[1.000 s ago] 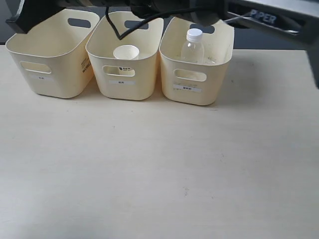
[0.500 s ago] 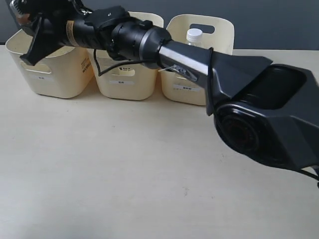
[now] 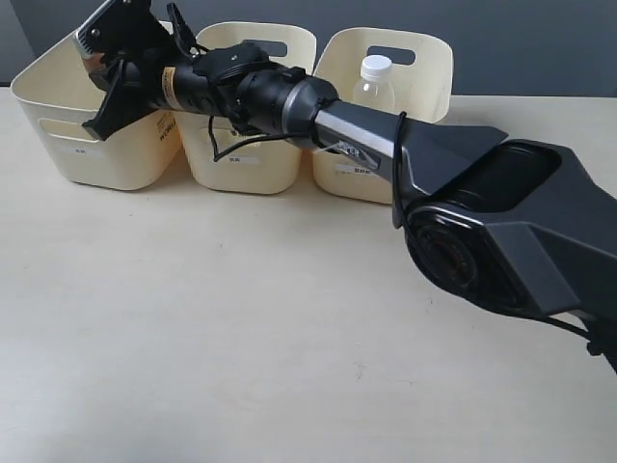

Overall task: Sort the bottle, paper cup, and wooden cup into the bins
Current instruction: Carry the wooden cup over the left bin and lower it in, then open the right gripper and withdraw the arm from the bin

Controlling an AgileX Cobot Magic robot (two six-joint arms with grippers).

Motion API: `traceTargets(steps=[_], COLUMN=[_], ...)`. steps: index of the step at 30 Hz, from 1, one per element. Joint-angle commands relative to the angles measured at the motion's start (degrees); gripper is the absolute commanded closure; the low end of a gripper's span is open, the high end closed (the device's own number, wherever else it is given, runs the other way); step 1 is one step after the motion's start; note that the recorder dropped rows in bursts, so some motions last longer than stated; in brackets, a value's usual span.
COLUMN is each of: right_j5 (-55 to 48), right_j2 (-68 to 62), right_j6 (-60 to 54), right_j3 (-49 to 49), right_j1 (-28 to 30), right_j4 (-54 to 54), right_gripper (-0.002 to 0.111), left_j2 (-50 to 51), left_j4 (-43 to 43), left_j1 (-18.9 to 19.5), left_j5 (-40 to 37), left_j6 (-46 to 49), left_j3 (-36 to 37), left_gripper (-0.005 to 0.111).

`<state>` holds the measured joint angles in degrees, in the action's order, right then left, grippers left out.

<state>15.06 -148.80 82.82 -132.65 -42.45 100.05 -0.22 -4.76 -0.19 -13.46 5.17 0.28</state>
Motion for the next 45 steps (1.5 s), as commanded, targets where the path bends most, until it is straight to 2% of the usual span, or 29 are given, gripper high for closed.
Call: traceTargets(steps=[1, 20, 21, 27, 45], right_j5=[-0.22, 1.28, 1.38, 1.75, 2.94], right_j2=[-0.56, -0.67, -0.67, -0.67, 2.55], right_j6=[0.47, 1.41, 1.41, 3.2, 3.68], right_j3=[-0.44, -0.44, -0.44, -0.44, -0.44], right_j1=[0.13, 0.13, 0.13, 0.13, 0.13], right_j4=[-0.11, -0.11, -0.11, -0.11, -0.11], right_gripper=[0.109, 0.109, 0.107, 0.078, 0.077], left_j2=[0.22, 0.22, 0.22, 0.22, 0.22], left_j4=[0.13, 0.13, 0.13, 0.13, 0.13], left_j1=[-0.04, -0.04, -0.04, -0.04, -0.04], left_j5=[0.18, 0.18, 0.18, 0.18, 0.18], left_j6=[-0.02, -0.1, -0.1, -0.1, -0.1], left_j3=[-0.28, -0.28, -0.28, -0.28, -0.28], left_gripper=[0.107, 0.107, 0.107, 0.107, 0.107])
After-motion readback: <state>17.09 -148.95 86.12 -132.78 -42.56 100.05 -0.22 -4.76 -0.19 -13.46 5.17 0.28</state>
